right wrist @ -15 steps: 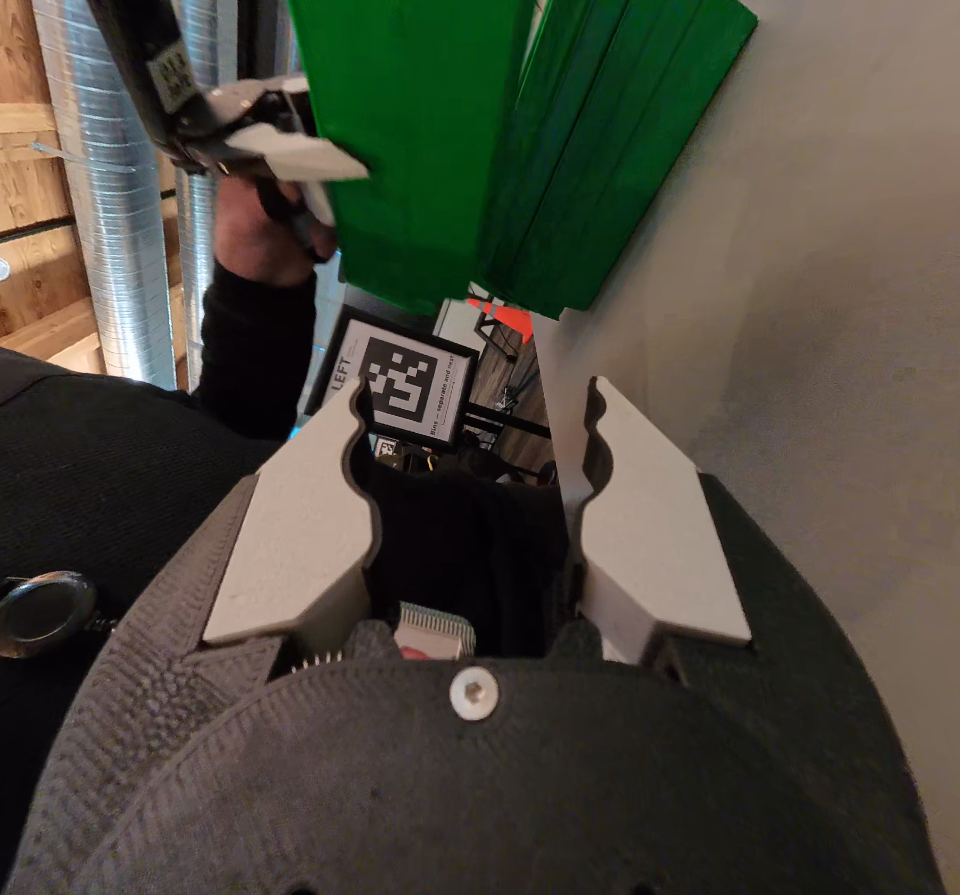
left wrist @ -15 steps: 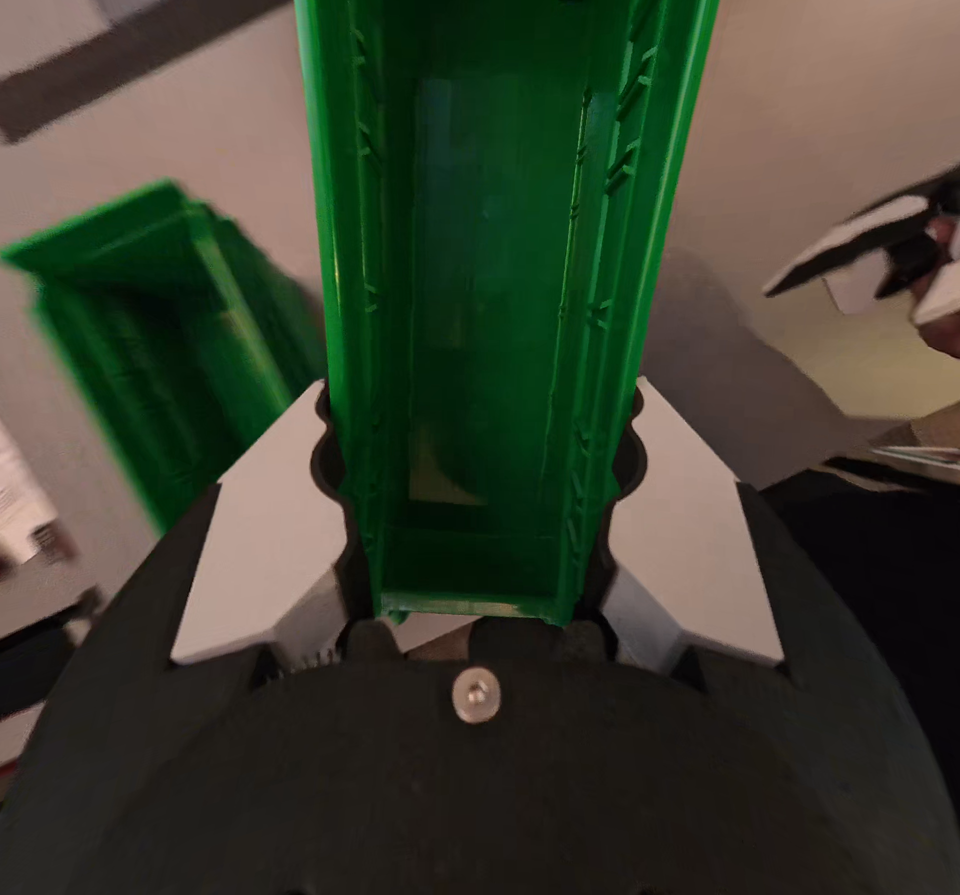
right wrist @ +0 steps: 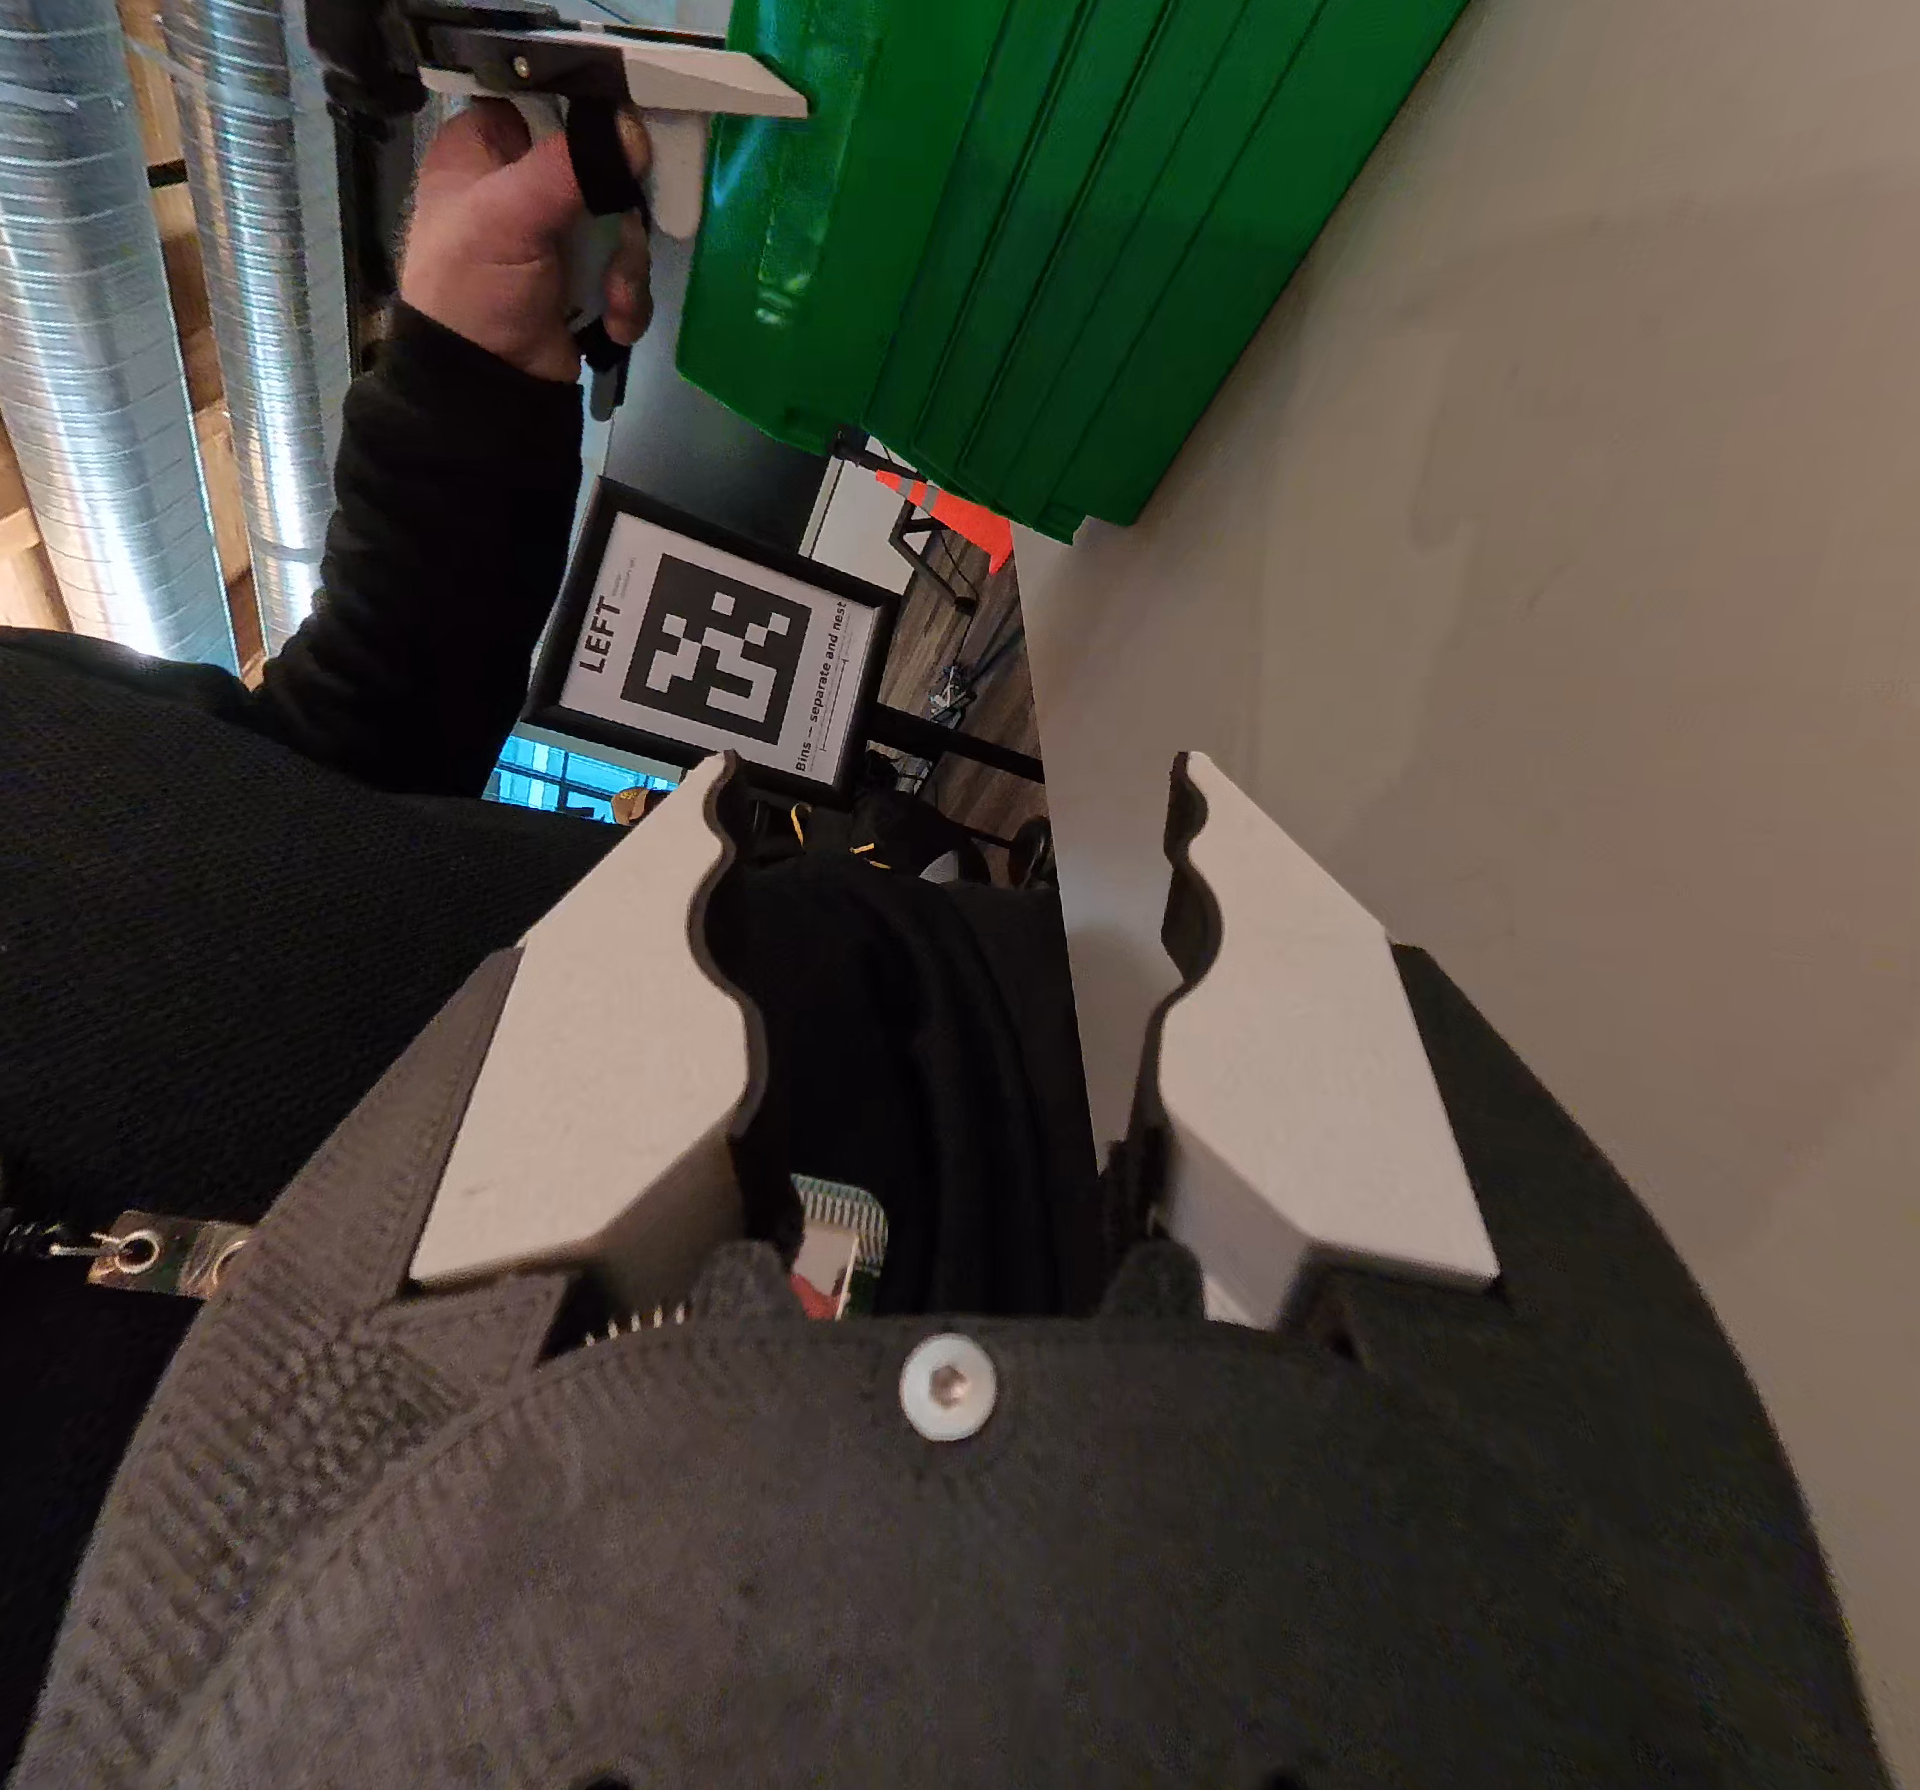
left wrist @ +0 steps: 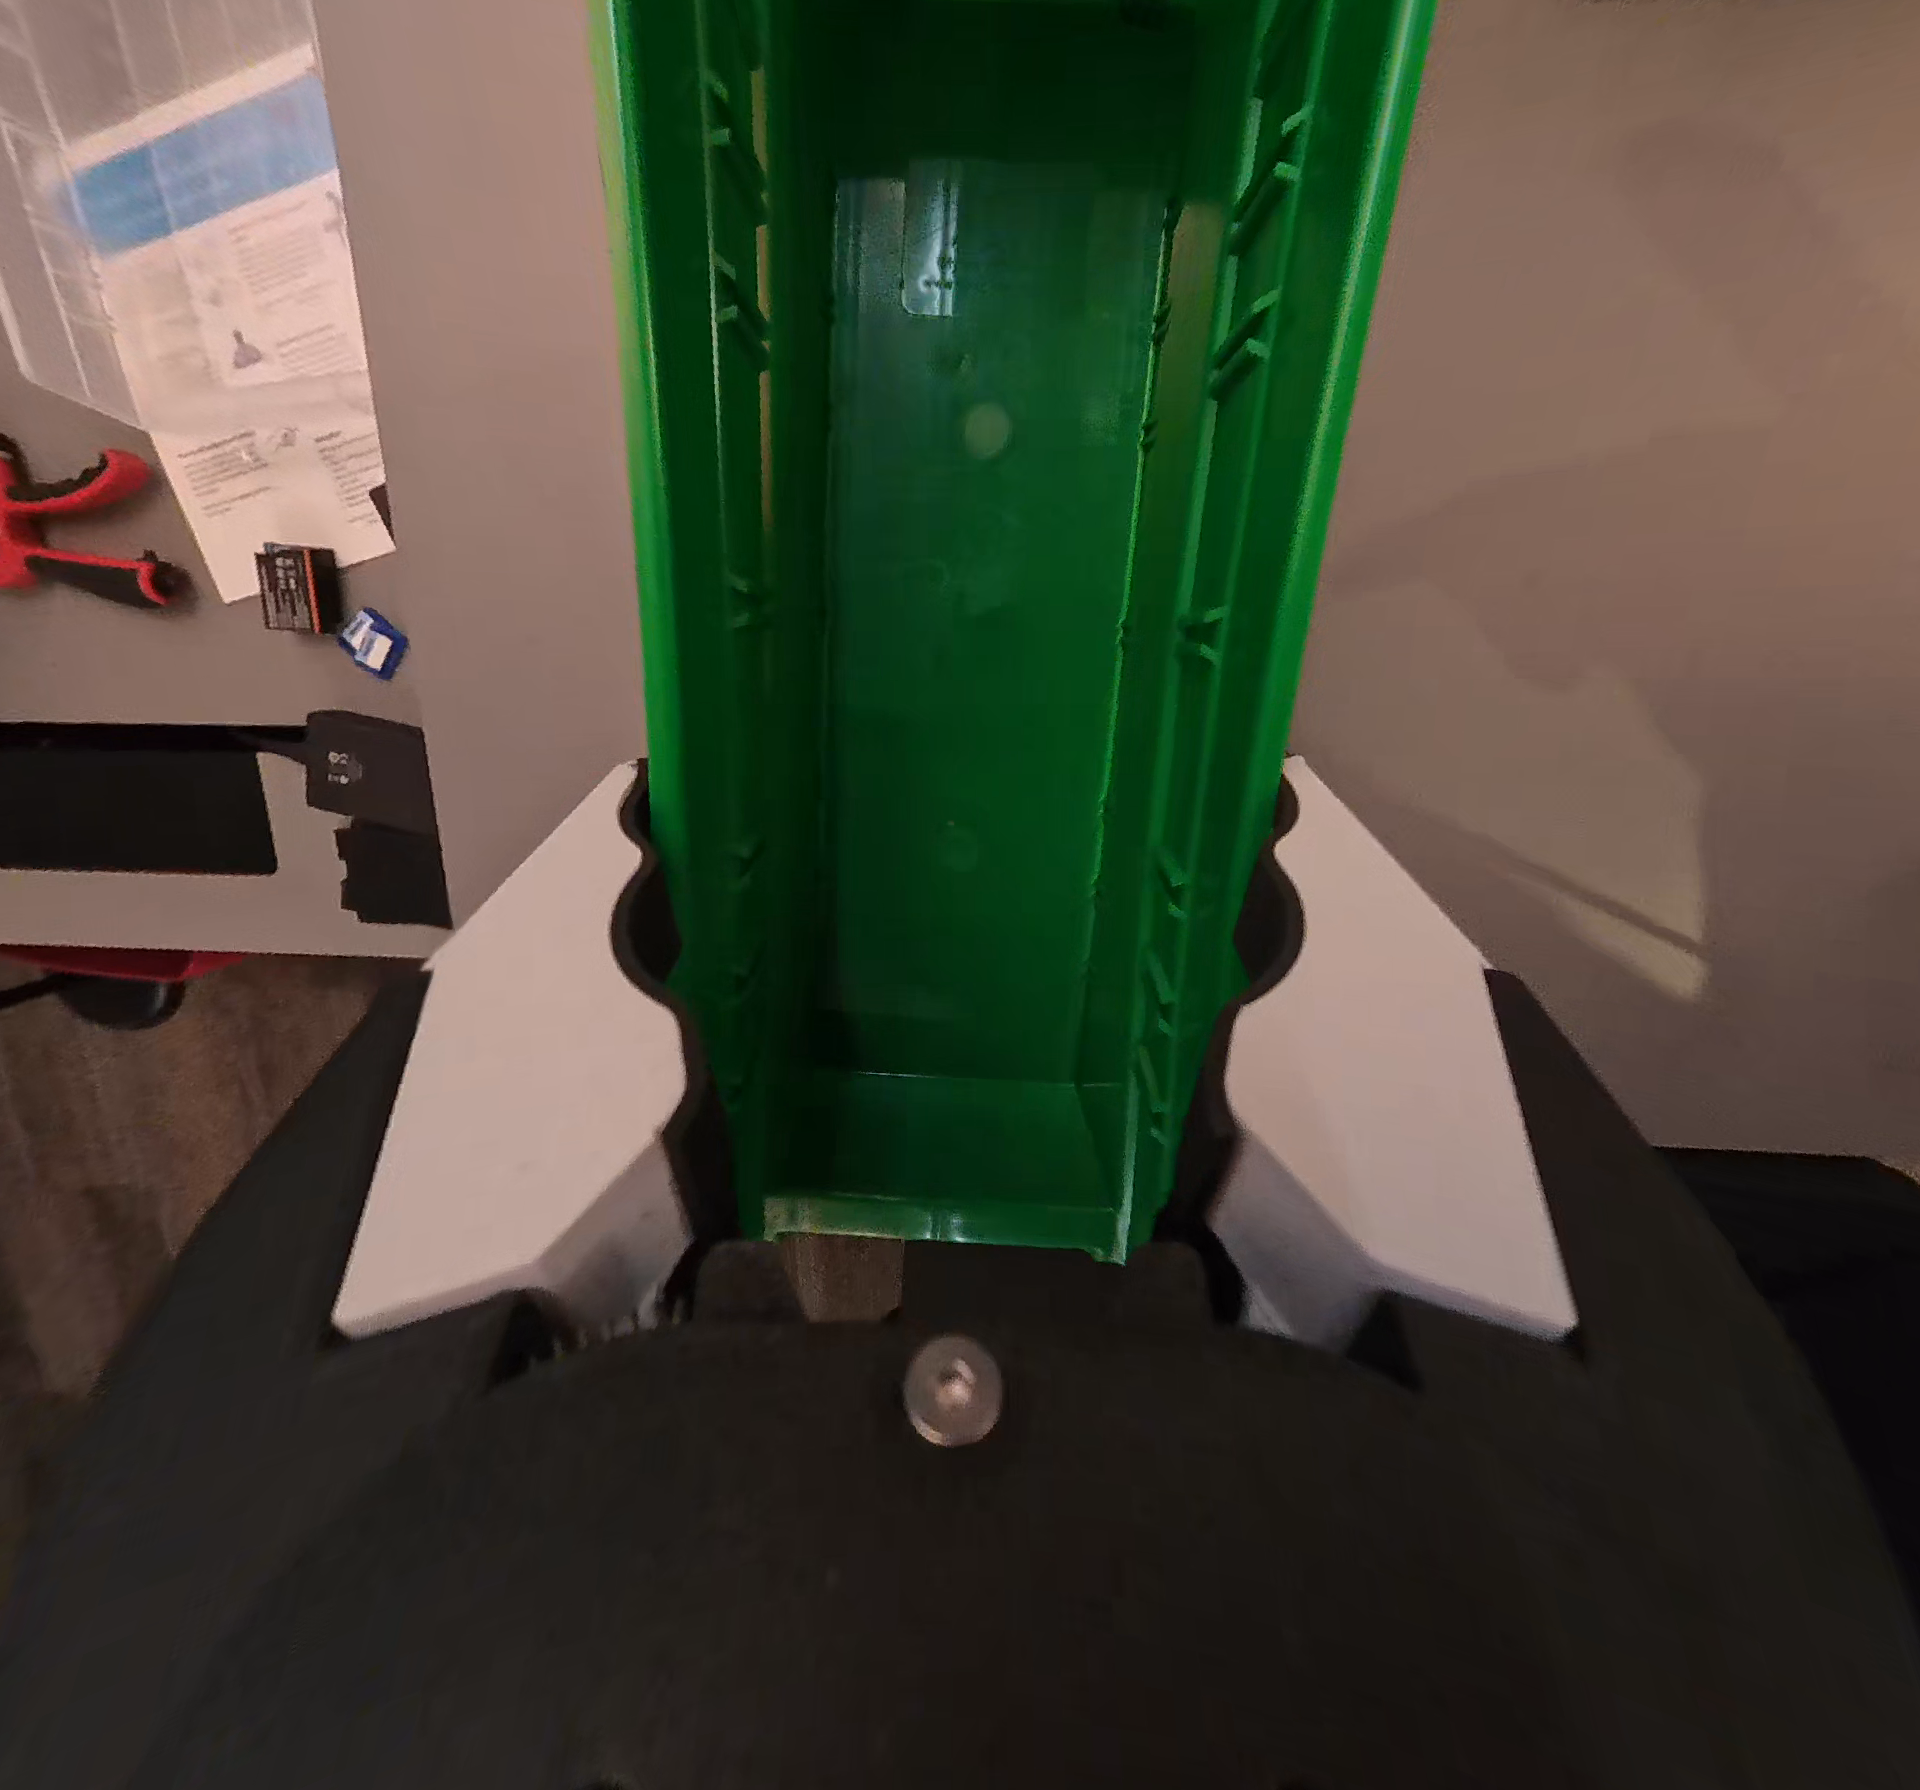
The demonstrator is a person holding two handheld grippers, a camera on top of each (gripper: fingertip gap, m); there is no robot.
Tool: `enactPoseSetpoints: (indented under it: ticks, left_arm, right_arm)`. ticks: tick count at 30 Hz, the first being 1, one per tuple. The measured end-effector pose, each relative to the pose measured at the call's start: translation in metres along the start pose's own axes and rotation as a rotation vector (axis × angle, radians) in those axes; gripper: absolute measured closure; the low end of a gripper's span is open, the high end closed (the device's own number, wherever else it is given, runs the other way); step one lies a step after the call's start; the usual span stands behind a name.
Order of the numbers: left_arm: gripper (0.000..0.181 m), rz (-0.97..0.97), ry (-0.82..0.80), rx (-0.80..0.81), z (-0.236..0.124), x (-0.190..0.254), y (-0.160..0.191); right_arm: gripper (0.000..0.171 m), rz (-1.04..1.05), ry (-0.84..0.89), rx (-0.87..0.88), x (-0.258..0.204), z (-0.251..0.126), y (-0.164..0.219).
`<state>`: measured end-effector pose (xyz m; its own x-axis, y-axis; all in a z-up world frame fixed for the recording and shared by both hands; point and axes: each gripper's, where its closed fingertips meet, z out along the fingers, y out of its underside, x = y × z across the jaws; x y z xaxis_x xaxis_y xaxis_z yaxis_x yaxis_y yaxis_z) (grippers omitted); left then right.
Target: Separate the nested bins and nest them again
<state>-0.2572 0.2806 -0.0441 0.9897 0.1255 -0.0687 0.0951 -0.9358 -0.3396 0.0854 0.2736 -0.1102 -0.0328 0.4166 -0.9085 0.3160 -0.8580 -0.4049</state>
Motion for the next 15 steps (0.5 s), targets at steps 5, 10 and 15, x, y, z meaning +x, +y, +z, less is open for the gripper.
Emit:
enactPoseSetpoints:
  ticks: [5, 10, 15]
  left_arm:
    - [0.071, -0.040, 0.044, 0.026, 0.021, 0.002, -0.005]
    - [0.067, -0.028, 0.036, -0.004, 0.051, 0.002, 0.002]
    - [0.065, -0.022, 0.029, -0.006, 0.061, 0.002, 0.004]
  right_arm:
    - [0.093, 0.010, -0.002, 0.006, 0.002, -0.002, -0.001]
    - [0.093, 0.015, -0.004, 0.012, 0.002, -0.002, -0.001]
    - [0.093, 0.024, -0.006, 0.011, 0.003, -0.002, 0.002]
